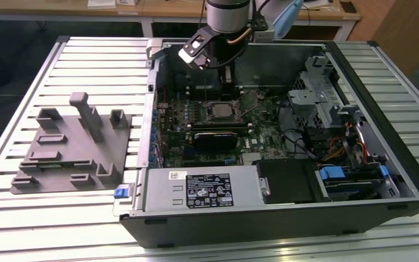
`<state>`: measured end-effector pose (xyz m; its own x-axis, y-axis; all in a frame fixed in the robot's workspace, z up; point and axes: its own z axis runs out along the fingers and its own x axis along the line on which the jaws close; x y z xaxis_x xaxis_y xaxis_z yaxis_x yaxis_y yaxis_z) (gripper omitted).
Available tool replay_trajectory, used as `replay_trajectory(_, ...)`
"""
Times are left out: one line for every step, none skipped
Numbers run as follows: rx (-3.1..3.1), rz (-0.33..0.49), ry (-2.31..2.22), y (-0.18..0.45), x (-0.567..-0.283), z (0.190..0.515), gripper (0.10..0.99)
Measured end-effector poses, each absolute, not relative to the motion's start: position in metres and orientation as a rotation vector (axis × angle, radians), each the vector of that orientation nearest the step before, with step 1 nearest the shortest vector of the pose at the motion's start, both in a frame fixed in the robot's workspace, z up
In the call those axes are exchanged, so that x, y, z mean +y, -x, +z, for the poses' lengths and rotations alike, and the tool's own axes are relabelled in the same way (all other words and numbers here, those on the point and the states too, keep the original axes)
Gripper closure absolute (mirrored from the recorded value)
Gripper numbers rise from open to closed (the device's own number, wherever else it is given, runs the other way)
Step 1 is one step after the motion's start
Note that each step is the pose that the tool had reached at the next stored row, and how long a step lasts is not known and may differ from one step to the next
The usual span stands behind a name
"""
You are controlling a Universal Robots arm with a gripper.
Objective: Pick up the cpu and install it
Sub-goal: 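Place the cpu into insertion slot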
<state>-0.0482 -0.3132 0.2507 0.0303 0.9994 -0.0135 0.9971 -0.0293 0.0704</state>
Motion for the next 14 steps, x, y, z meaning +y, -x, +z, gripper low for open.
replay_trajectory(2.146, 0.061, -2.211, 0.0482, -0.3132, 0.2507, 0.729)
replay_trajectory(2.146, 0.061, -2.211, 0.0482, -0.3132, 0.2508, 0.729)
replay_trajectory(2.146, 0.061, -2.211, 0.0482, -0.3132, 0.2508, 0.784)
replay_trajectory(2.146, 0.061, -2.211, 0.0482, -0.3132, 0.2508, 0.843)
replay_trajectory(2.146, 0.061, -2.211, 0.0482, -0.3132, 0.2508, 0.843)
replay_trajectory(2.146, 0.061, -2.211, 0.0482, -0.3132, 0.2508, 0.902)
replay_trajectory(2.146, 0.061, -2.211, 0.0482, -0.3132, 0.2509, 0.961)
replay_trajectory(2.146, 0.061, -2.211, 0.0482, -0.3132, 0.2509, 0.961)
replay_trajectory(2.146, 0.061, -2.211, 0.0482, -0.3132, 0.2509, 0.98)
replay_trajectory(2.146, 0.061, -2.211, 0.0482, -0.3132, 0.2509, 0.98)
replay_trajectory(2.146, 0.061, -2.211, 0.0482, -0.3132, 0.2509, 0.98)
replay_trajectory(2.146, 0.061, -2.211, 0.0482, -0.3132, 0.2509, 0.98)
replay_trajectory(2.146, 0.061, -2.211, 0.0482, -0.3132, 0.251, 0.98)
replay_trajectory(2.146, 0.061, -2.211, 0.0482, -0.3132, 0.2511, 0.98)
